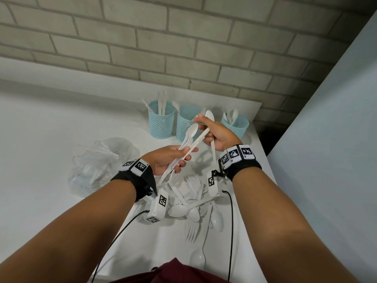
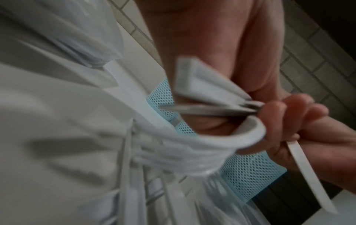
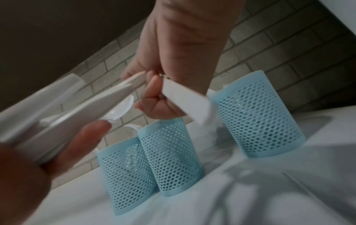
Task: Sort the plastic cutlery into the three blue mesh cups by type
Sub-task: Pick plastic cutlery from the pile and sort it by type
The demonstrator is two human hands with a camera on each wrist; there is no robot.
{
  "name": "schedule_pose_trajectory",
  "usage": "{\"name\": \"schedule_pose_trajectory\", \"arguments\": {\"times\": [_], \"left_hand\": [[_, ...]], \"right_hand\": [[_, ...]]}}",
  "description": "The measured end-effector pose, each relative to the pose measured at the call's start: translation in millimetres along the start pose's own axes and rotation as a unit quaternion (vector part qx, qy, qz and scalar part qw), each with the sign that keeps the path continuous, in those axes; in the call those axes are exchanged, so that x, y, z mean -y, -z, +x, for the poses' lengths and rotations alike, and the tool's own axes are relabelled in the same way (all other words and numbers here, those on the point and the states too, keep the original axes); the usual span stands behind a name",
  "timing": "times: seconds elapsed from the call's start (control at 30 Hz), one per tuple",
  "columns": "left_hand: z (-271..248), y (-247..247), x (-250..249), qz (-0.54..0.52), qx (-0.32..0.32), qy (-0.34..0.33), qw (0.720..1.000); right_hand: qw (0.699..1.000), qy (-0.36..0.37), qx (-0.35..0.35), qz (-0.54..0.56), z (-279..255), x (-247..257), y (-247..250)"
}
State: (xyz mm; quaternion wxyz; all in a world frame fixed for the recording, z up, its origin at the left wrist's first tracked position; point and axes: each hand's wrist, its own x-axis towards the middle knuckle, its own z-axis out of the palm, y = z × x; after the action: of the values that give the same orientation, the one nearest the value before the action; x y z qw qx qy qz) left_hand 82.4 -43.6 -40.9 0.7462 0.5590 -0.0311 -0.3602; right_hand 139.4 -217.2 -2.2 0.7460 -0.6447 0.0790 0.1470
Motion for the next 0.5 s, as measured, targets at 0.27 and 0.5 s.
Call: {"name": "schedule_pose_trajectory", "arguments": {"times": [0.27,0.5], "left_hand": [[-2.7,1.2,-0.1,-0.020,0.024,0.018,0.999],[-0.4,1.1,-2.8,-0.018,0.013,0.009,1.000]], "right_hand": [[0.988,-0.086,0.113,-0.055,-7.9,-2.7,0.9],[1.000,-0.011,-0.011,-0.027,2.7,-4.6,0.1]]}}
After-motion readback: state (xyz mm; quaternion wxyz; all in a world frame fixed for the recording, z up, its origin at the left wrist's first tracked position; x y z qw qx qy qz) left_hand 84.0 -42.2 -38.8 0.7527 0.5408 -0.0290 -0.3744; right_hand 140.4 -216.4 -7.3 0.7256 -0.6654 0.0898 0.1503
